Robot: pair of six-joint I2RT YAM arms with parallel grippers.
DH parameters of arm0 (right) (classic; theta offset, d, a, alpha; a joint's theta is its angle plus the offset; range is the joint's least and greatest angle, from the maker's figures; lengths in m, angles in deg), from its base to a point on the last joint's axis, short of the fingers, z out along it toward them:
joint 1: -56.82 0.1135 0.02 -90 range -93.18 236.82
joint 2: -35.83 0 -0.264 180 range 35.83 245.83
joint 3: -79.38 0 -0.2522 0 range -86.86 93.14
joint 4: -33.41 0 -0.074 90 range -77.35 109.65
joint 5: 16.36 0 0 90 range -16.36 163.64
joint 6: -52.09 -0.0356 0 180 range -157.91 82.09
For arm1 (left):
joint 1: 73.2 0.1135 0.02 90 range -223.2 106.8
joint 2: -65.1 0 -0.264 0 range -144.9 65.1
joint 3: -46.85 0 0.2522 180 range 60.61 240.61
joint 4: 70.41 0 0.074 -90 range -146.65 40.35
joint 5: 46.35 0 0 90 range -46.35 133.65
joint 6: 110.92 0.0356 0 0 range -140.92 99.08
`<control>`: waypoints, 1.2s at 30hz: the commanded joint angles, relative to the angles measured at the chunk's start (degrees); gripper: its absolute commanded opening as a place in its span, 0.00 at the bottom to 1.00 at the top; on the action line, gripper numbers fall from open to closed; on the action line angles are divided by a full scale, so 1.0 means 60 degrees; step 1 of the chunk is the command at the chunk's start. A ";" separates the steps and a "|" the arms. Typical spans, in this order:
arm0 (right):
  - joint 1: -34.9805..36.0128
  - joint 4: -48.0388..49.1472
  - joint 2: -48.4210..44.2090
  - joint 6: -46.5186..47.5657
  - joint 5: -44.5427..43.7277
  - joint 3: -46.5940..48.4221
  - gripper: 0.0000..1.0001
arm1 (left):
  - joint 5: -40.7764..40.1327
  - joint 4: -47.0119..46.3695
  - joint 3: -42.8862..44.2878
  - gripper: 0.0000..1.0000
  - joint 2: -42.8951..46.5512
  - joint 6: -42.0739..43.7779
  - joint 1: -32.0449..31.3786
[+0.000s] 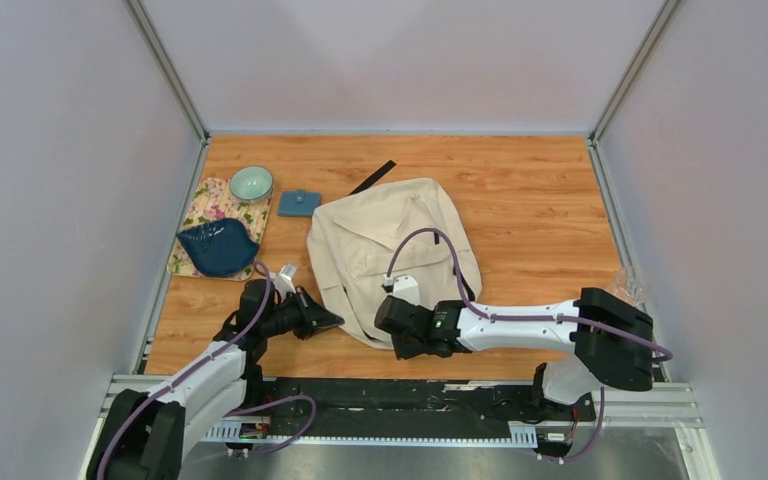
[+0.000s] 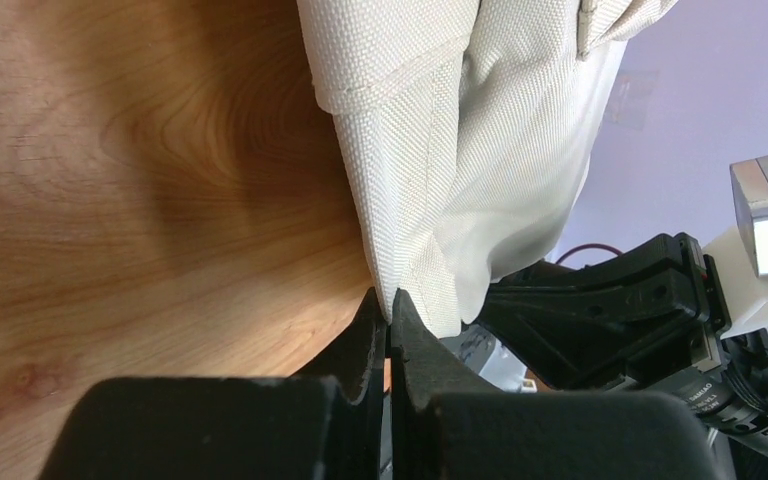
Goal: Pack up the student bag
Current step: Zip the student bag at the center of the board.
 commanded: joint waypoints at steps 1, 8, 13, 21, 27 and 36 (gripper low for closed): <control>-0.0142 -0.0996 -0.0317 -0.0026 -0.0742 -0.0099 0.00 | -0.0037 0.0328 -0.0088 0.00 0.0175 0.0776 0.0416; -0.0333 -0.1217 -0.0830 -0.0012 -0.1079 -0.0390 0.00 | -0.0154 0.1734 0.0556 0.00 0.0424 0.1816 0.1030; -0.0348 -0.1042 -0.1094 0.0003 -0.0963 -0.0552 0.00 | -0.0242 0.2993 0.1259 0.31 0.0614 0.2986 0.1046; -0.0348 -0.0544 -0.1211 -0.0026 -0.0801 -0.0538 0.00 | -0.0404 0.4680 0.1658 0.67 0.2004 0.2641 0.1031; -0.0348 -0.0294 -0.1080 0.0018 -0.0626 -0.0406 0.00 | -0.0416 0.3817 0.0019 0.73 0.3996 -0.0128 0.0315; -0.0348 -0.0177 -0.1153 0.0018 -0.0494 -0.0420 0.00 | -0.2218 0.1840 -0.0659 0.75 0.3561 -0.1727 -0.2248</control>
